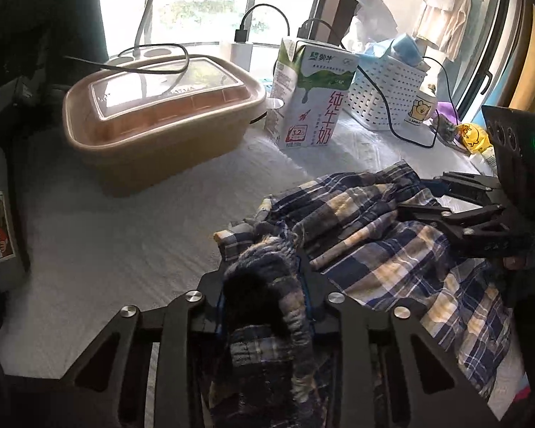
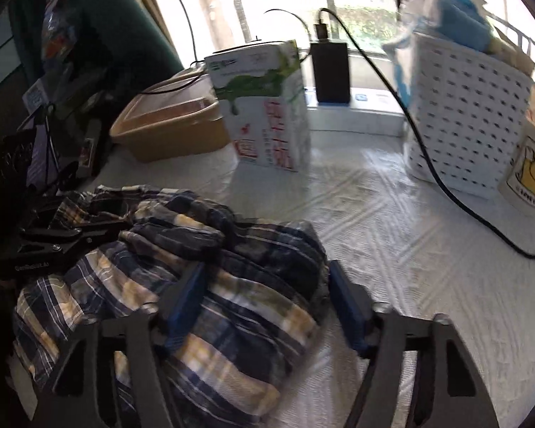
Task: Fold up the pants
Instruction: 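Lift the plaid bundle with both grippers and carry it toward the tablet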
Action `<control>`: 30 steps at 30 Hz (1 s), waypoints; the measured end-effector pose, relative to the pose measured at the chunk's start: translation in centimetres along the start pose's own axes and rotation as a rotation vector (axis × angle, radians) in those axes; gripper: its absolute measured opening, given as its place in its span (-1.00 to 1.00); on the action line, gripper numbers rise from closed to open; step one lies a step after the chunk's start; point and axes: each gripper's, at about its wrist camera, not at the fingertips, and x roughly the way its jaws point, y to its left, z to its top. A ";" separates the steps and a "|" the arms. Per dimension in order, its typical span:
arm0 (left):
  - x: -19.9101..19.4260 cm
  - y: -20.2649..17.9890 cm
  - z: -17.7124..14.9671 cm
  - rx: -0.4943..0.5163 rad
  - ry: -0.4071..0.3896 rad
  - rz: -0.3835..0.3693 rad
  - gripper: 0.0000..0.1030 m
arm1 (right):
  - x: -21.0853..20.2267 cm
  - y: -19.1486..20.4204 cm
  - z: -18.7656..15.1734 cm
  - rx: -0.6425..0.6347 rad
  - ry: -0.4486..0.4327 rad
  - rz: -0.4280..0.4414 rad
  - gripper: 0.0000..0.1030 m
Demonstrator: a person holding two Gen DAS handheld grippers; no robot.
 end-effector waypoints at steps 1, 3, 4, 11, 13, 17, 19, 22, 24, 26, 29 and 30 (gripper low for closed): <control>-0.2 -0.1 0.0 -0.001 -0.006 0.001 -0.49 | 0.0 0.3 0.0 -0.015 -0.003 -0.003 -0.20; -0.6 -0.1 -0.1 -0.005 -0.017 0.005 -0.51 | -0.2 1.0 -0.1 -0.029 -0.021 -0.008 -0.46; -1.0 -0.2 -0.1 -0.008 -0.027 0.008 -0.51 | -0.3 1.3 -0.1 -0.036 -0.031 -0.015 -0.56; -5.5 -1.7 -0.8 0.010 -0.130 0.041 -0.52 | -4.6 3.7 0.0 -0.077 -0.136 -0.081 -0.60; -7.1 -2.1 -1.0 0.018 -0.167 0.048 -0.52 | -6.4 4.8 0.2 -0.098 -0.176 -0.099 -0.60; -10.2 -2.7 -1.4 0.029 -0.233 0.046 -0.52 | -10.2 7.2 0.3 -0.144 -0.272 -0.146 -0.61; -11.8 -3.1 -1.6 0.041 -0.273 0.051 -0.52 | -12.1 8.3 0.2 -0.167 -0.317 -0.170 -0.62; -14.3 -3.8 -1.9 0.054 -0.331 0.062 -0.52 | -15.3 10.3 -0.2 -0.200 -0.381 -0.196 -0.62; -16.2 -3.9 -2.2 0.056 -0.370 0.062 -0.52 | -17.2 11.4 -0.2 -0.220 -0.415 -0.205 -0.62; -17.8 -4.0 -2.5 0.058 -0.404 0.069 -0.52 | -18.7 12.8 -0.1 -0.241 -0.451 -0.211 -0.62; -20.2 -4.0 -2.9 0.068 -0.445 0.080 -0.52 | -20.8 14.9 -0.2 -0.272 -0.502 -0.219 -0.62; -20.9 -3.9 -3.0 0.068 -0.459 0.083 -0.52 | -21.4 15.6 -0.2 -0.282 -0.518 -0.222 -0.62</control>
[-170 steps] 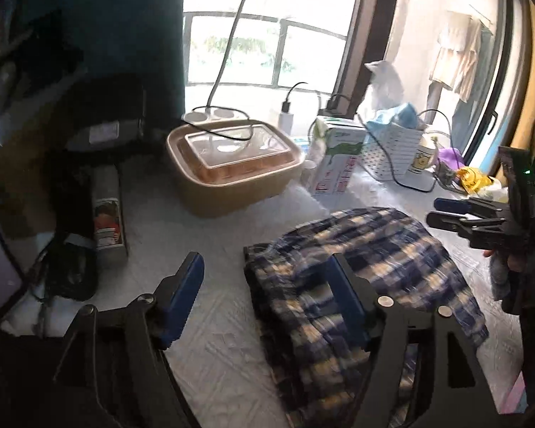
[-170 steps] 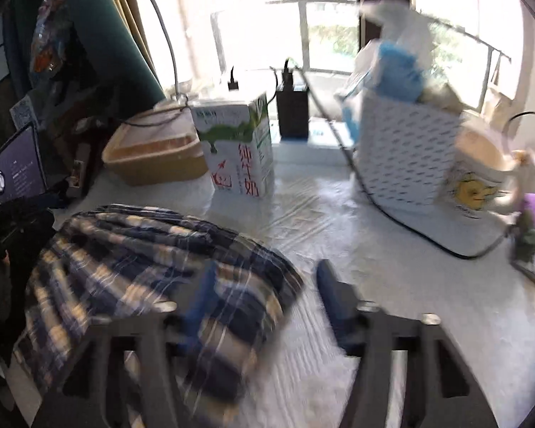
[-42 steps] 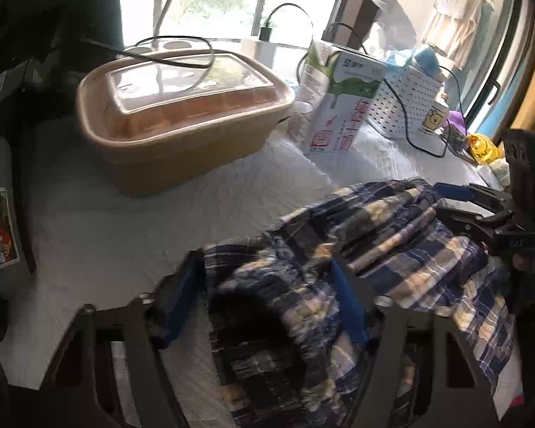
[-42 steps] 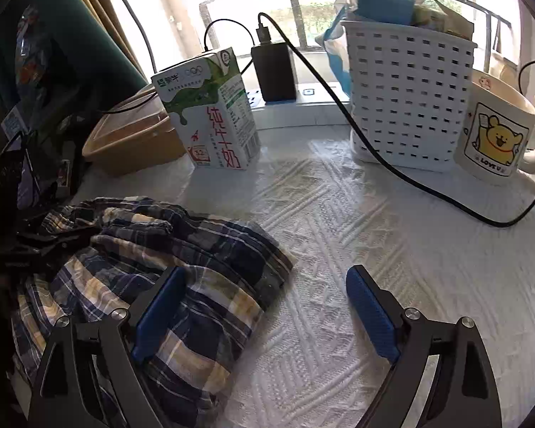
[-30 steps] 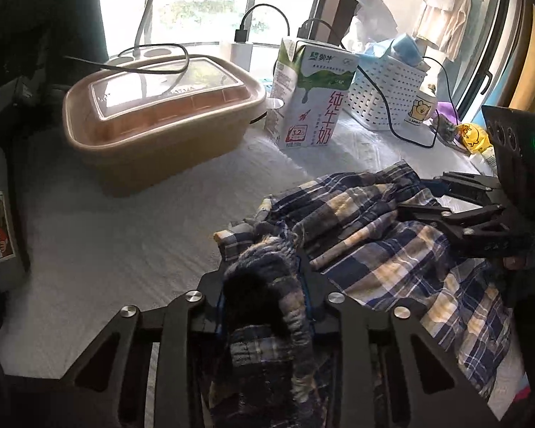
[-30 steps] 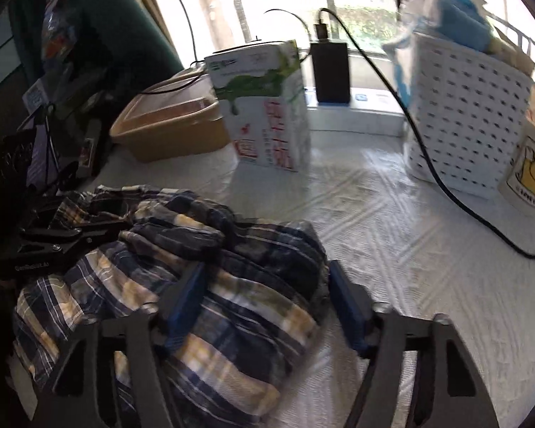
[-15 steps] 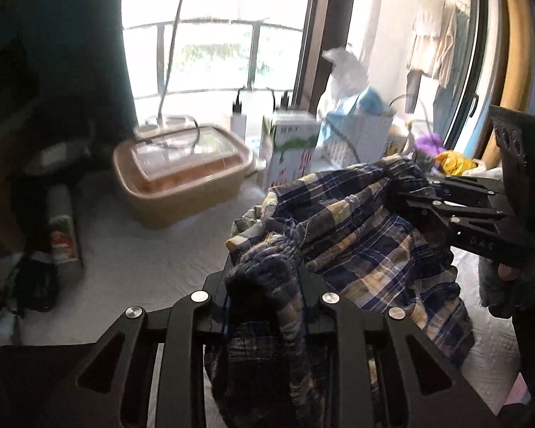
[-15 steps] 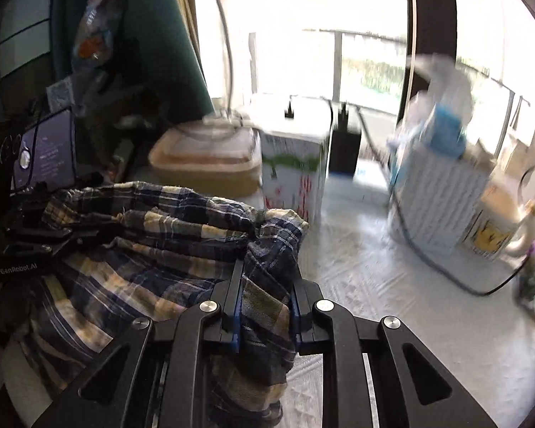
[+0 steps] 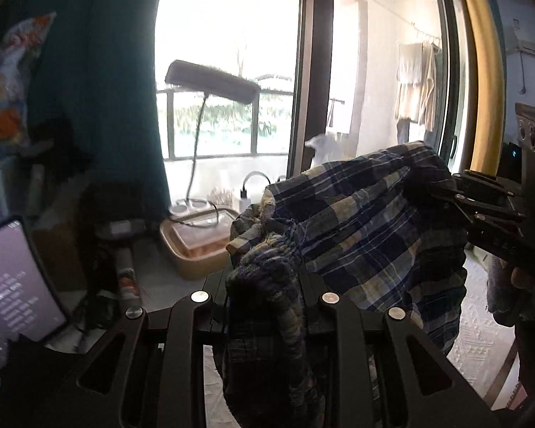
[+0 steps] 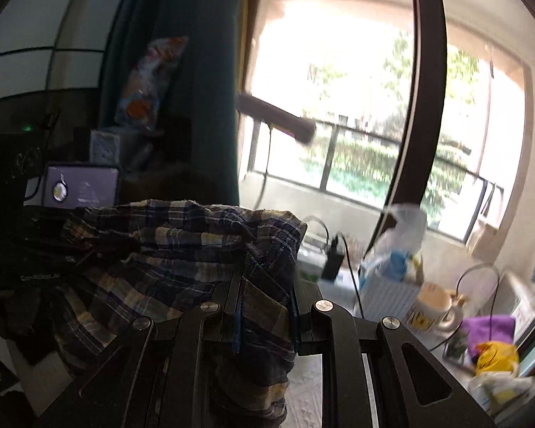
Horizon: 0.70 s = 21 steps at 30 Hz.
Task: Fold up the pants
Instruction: 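Lift the plaid bundle with both grippers and carry it toward the tablet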
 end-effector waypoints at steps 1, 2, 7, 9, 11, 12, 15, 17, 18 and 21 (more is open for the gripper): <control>-0.9 0.2 0.2 -0.003 -0.018 0.005 -0.52 | -0.4 0.4 0.2 -0.006 -0.010 0.000 -0.62; -1.6 0.3 0.3 -0.006 -0.032 0.008 -0.52 | -0.9 1.0 0.7 -0.017 -0.028 0.002 -0.62; -5.8 1.4 1.1 -0.012 -0.120 0.035 -0.52 | -3.7 3.7 3.2 -0.064 -0.095 0.007 -0.62; -7.3 2.1 1.4 -0.011 -0.153 0.047 -0.52 | -4.6 4.7 4.0 -0.079 -0.122 0.009 -0.62; -9.1 2.7 1.8 -0.009 -0.187 0.061 -0.52 | -5.5 5.8 5.1 -0.093 -0.154 0.017 -0.62; -10.0 3.0 1.9 -0.007 -0.200 0.069 -0.52 | -5.8 6.3 5.5 -0.099 -0.167 0.020 -0.62; -12.9 4.0 2.5 0.002 -0.247 0.104 -0.52 | -6.9 7.9 6.8 -0.115 -0.207 0.034 -0.62; -14.2 4.6 2.7 0.004 -0.267 0.124 -0.52 | -7.5 9.1 7.6 -0.126 -0.232 0.052 -0.62; -15.0 5.0 2.8 0.005 -0.276 0.133 -0.52 | -7.7 9.5 7.9 -0.127 -0.239 0.059 -0.62; -16.7 6.0 2.9 0.013 -0.276 0.157 -0.52 | -7.8 10.8 8.3 -0.124 -0.246 0.090 -0.62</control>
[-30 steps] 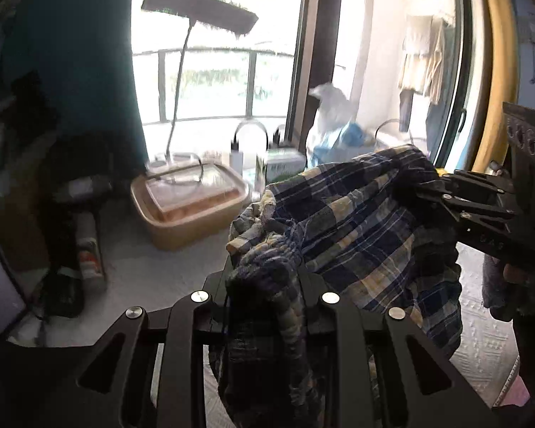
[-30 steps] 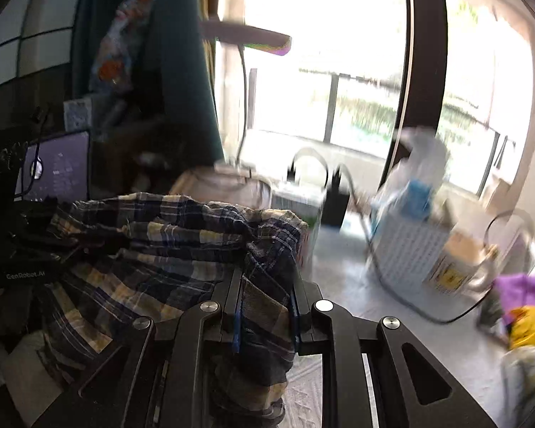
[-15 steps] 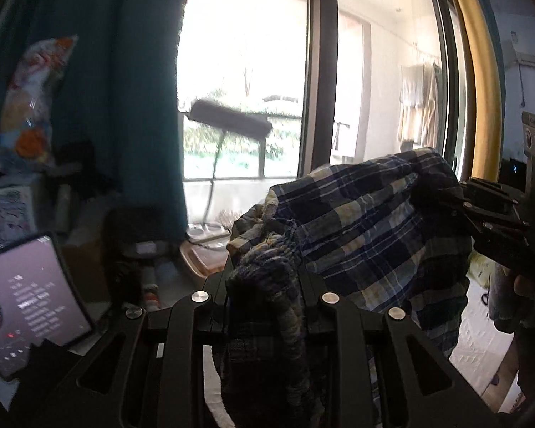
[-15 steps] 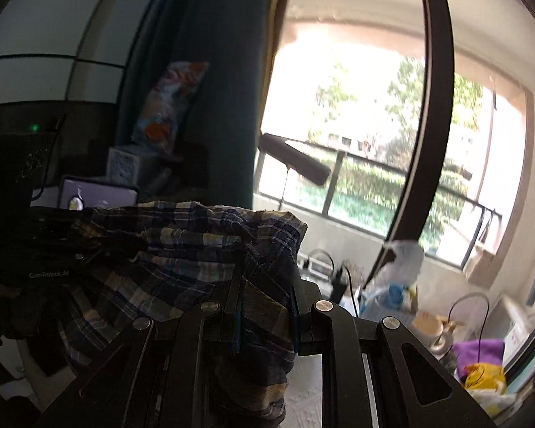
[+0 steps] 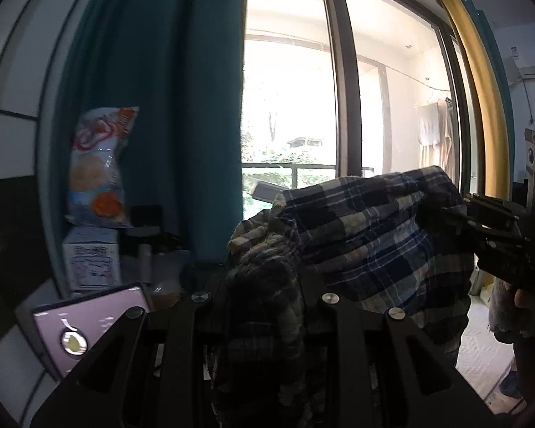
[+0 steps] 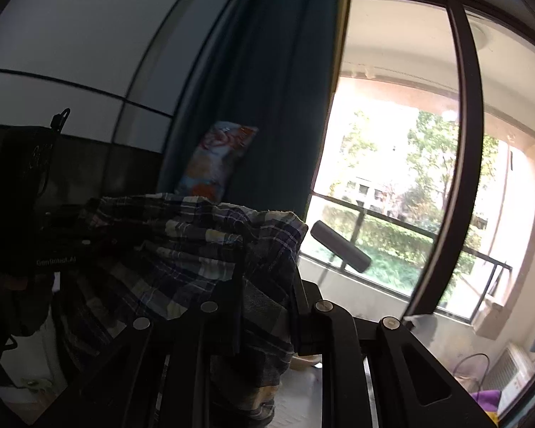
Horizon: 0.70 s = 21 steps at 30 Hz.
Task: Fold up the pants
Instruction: 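Lift the plaid bundle with both grippers and carry it toward the tablet, then lower the plaid bundle onto the table beside the tablet and open both grippers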
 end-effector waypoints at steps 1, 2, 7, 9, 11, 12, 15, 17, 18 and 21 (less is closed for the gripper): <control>-0.1 0.2 -0.1 0.004 0.008 0.005 -0.52 | 0.2 0.4 0.0 0.006 0.004 0.010 -0.62; -0.1 0.6 -0.4 0.005 0.015 0.010 -0.52 | 0.3 0.8 -0.1 0.011 0.008 0.016 -0.62; 1.3 2.0 -3.1 -0.007 0.102 0.025 -0.52 | 2.2 2.3 -2.4 0.096 0.078 0.047 -0.62; 2.7 2.9 -5.2 -0.037 0.171 0.014 -0.52 | 3.6 2.8 -4.6 0.146 0.136 0.062 -0.62; 4.7 3.9 -7.8 -0.074 0.252 0.002 -0.52 | 5.3 3.6 -6.8 0.154 0.196 0.058 -0.62; 5.6 4.3 -9.1 -0.087 0.292 0.006 -0.52 | 6.4 4.1 -8.0 0.140 0.225 0.053 -0.62; 8.8 4.7 -12.8 -0.097 0.407 0.025 -0.52 | 9.9 4.9 -11.7 0.123 0.318 0.041 -0.62; 10.0 5.2 -14.2 -0.112 0.444 0.022 -0.52 | 12.1 4.2 -13.9 0.170 0.373 0.058 -0.62; 10.8 5.7 -14.8 -0.130 0.463 0.017 -0.52 | 13.0 3.9 -14.5 0.190 0.390 0.065 -0.62; 12.2 6.5 -15.5 -0.148 0.494 0.018 -0.52 | 15.4 3.4 -16.2 0.239 0.434 0.091 -0.62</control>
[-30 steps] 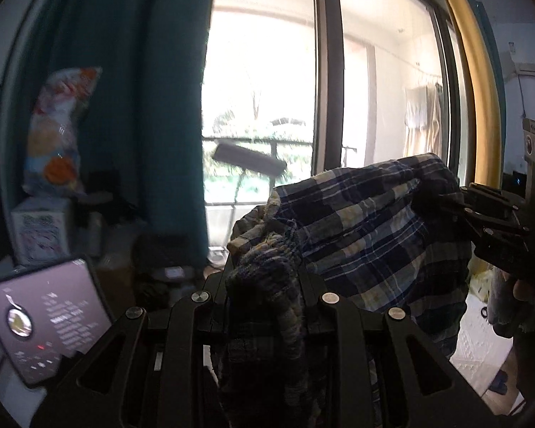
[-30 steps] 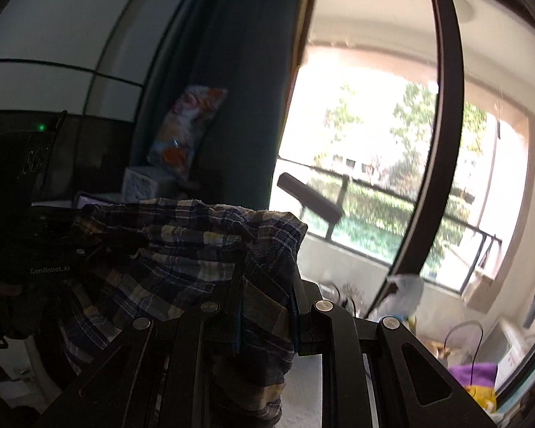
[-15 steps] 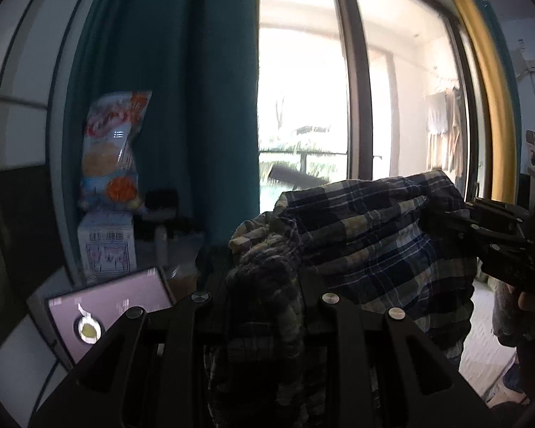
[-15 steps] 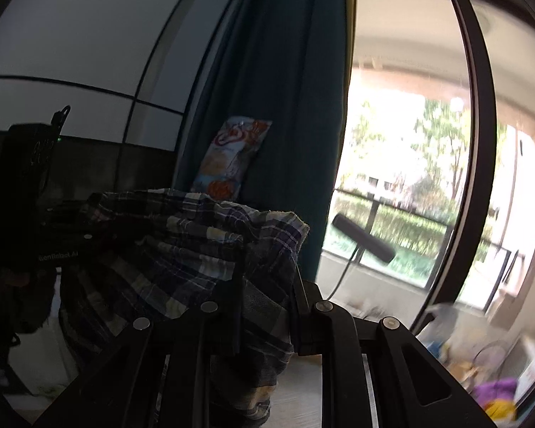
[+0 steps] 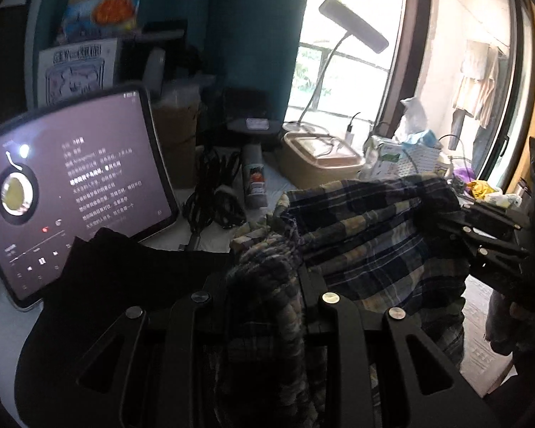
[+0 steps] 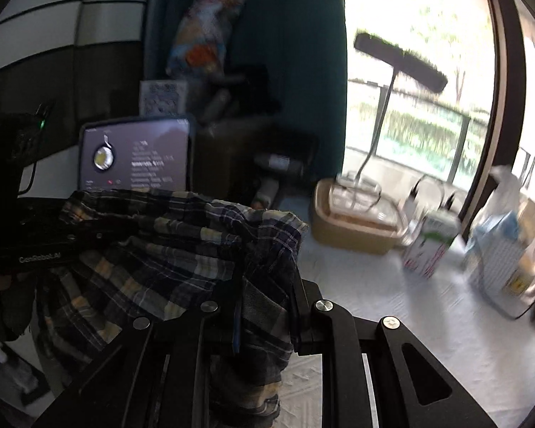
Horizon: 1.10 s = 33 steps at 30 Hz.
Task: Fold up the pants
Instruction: 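Lower the plaid bundle onto the table beside the tablet and open both grippers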
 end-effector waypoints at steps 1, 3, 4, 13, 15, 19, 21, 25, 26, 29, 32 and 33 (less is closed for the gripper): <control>0.5 0.2 0.1 0.001 0.008 0.003 -0.52 | 0.6 -0.2 0.1 0.009 0.007 0.006 -0.62; 1.5 0.4 0.4 0.003 0.023 0.006 -0.52 | 1.9 -0.8 0.1 0.028 0.023 0.016 -0.62; 2.0 0.4 0.5 0.004 0.032 0.009 -0.52 | 2.4 -0.9 0.4 0.038 0.030 0.023 -0.62; 5.7 2.4 0.7 -0.058 0.134 0.034 -0.21 | 8.1 -3.1 -0.3 0.120 0.146 0.062 -0.62; 5.6 3.3 0.5 -0.103 0.144 0.034 -0.04 | 9.0 -3.4 -0.7 0.137 0.173 0.059 -0.54; 3.8 4.6 0.1 -0.170 0.110 0.076 0.15 | 9.6 -4.6 -1.2 0.153 0.198 0.012 0.17; 2.2 5.0 -0.2 -0.189 0.080 0.091 0.22 | 9.4 -5.5 -1.3 0.165 0.199 0.006 0.22; 0.6 4.9 -0.8 -0.144 0.050 0.201 0.24 | 8.2 -6.1 -1.4 0.161 0.182 -0.027 0.24; 0.4 5.2 -0.9 -0.141 0.050 0.218 0.24 | 7.8 -6.2 -1.5 0.160 0.179 -0.031 0.24; 0.2 6.0 -1.3 -0.173 0.060 0.271 0.24 | 6.8 -6.1 -1.9 0.153 0.182 -0.029 0.24; -1.1 5.1 -1.0 -0.162 0.021 0.210 0.24 | 5.7 -5.4 -2.3 0.131 0.188 -0.020 0.24; -1.6 4.4 -0.8 -0.146 0.006 0.187 0.24 | 5.3 -5.3 -2.5 0.124 0.191 -0.021 0.24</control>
